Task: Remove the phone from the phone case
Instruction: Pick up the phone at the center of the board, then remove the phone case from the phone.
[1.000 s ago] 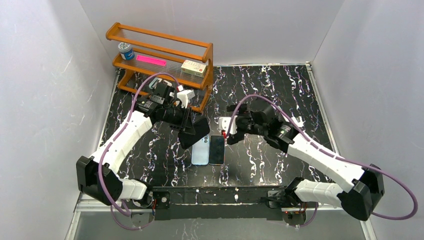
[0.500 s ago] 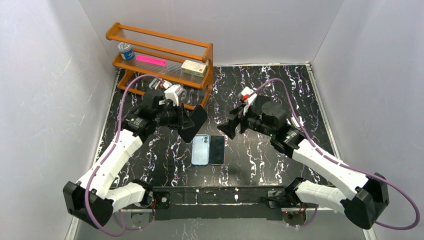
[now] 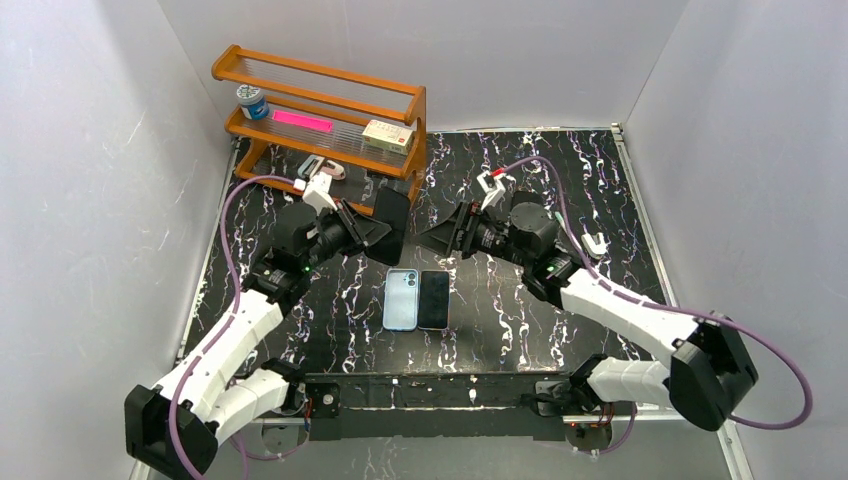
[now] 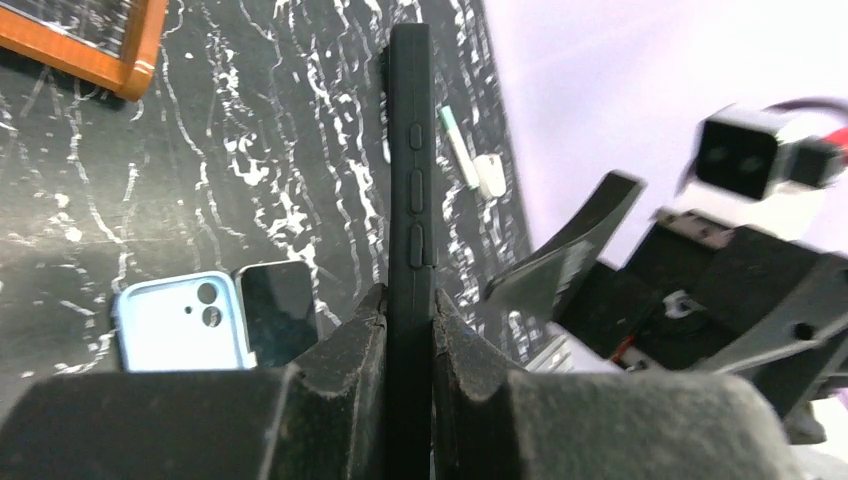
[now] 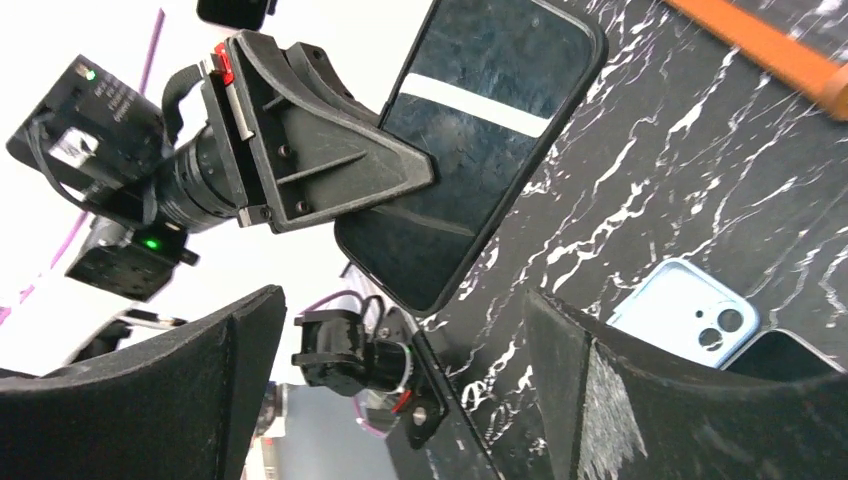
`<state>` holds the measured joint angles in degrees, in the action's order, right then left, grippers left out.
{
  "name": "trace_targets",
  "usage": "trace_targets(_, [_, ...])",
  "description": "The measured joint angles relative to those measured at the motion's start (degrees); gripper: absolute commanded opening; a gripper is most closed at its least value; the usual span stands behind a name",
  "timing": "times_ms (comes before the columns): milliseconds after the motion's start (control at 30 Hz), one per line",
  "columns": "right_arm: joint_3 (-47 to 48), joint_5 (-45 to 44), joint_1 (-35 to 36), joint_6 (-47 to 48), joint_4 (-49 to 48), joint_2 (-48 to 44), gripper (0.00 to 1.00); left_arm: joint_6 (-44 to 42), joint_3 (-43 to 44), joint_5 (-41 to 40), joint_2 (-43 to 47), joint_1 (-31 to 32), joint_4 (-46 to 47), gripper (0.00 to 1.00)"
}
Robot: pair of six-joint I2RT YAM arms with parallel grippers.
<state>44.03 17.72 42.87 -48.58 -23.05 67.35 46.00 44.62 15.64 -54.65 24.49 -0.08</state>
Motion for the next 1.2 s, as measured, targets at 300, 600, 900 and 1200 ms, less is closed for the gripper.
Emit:
trace_targets(300, [-2.6, 3.3, 0.0, -13.2, -12.5, 6.9, 0.83, 16.2, -8.2, -2.7, 1.4, 0.0, 15.9, 0.0])
trace_targets(600, [-2.3, 5.7, 0.3, -18.9, -22.6, 12.7, 0.58, 24.7, -9.2, -3.3, 0.9, 0.9, 27.5, 0.0])
trace_targets(900, [0.0, 8.1, 0.2, -22.8, -30.8, 16.7, 0.01, 27.3, -11.2, -3.3, -0.2, 1.9, 32.5, 0.08])
trace_targets(1200, [0.0, 13.4, -1.8, -23.6, -30.9, 16.6, 0.01, 21.4, -10.2, -2.1, 1.2, 1.2, 29.6, 0.44])
